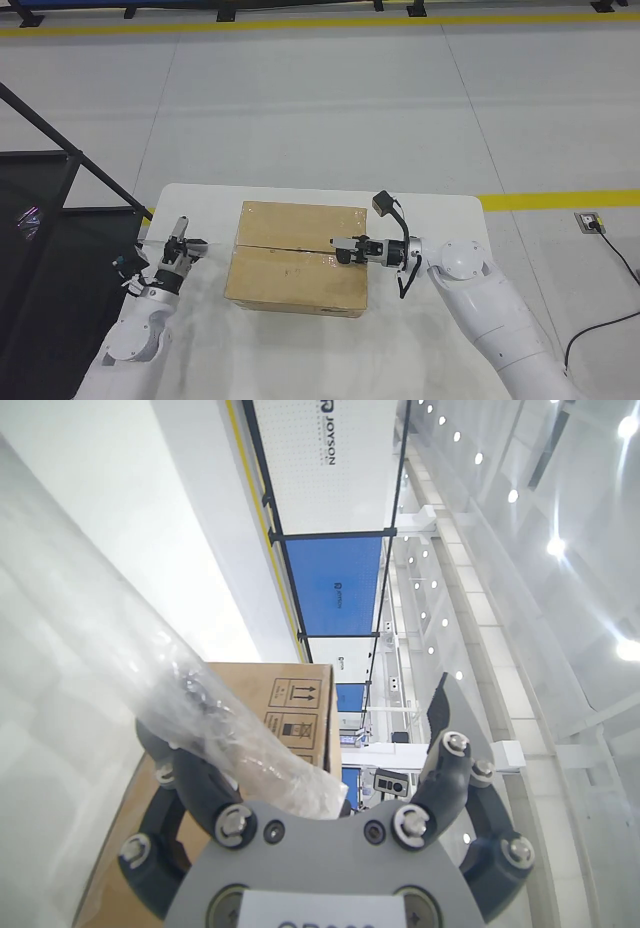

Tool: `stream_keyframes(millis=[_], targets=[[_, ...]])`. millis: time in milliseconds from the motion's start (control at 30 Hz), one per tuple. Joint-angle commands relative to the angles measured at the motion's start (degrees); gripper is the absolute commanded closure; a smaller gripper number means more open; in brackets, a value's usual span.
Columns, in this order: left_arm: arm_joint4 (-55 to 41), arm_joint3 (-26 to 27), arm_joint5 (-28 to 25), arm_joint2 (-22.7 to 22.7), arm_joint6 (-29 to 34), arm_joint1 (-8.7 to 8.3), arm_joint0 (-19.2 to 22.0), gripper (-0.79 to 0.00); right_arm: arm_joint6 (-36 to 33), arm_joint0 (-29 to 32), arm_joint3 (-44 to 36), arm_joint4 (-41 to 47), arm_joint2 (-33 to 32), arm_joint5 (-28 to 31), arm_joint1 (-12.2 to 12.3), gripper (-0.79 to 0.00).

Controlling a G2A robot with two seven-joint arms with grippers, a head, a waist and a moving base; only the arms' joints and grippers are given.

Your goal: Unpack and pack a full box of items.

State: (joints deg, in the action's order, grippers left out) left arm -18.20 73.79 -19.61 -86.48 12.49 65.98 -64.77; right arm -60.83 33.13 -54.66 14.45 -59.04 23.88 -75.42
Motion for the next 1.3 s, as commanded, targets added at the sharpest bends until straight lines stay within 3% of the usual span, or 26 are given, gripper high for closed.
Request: stream_keyframes(millis=[0,333,567,867,1267], targets=[[2.11,2.89,-0.26,-0.71,-1.89,-0.07,-1.37,-0.785,0.0,0.0,0.0,0.0,0.0,0.0,0.0,-0.785],[8.51,16.3,0.72,-3.36,-6.54,-0.19,-6.95,-0.785,0.0,0.0,0.0,0.0,0.0,0.0,0.0,-0.785],[11.4,22.41,2.29,-3.42,-6.39,-0.1,-8.51,-0.785,0.0,0.0,0.0,0.0,0.0,0.0,0.0,-0.785],[15.3,25.84,4.21,-1.47,-5.95,0.23,-7.65,-0.785,0.0,0.0,0.0,0.0,0.0,0.0,0.0,-0.785],[19.24,27.45,5.62,2.56,-4.6,0.81,-6.22,-0.785,6.29,7.28,-10.13,-1.93,-3.67,-0.59,1.52,-0.785]])
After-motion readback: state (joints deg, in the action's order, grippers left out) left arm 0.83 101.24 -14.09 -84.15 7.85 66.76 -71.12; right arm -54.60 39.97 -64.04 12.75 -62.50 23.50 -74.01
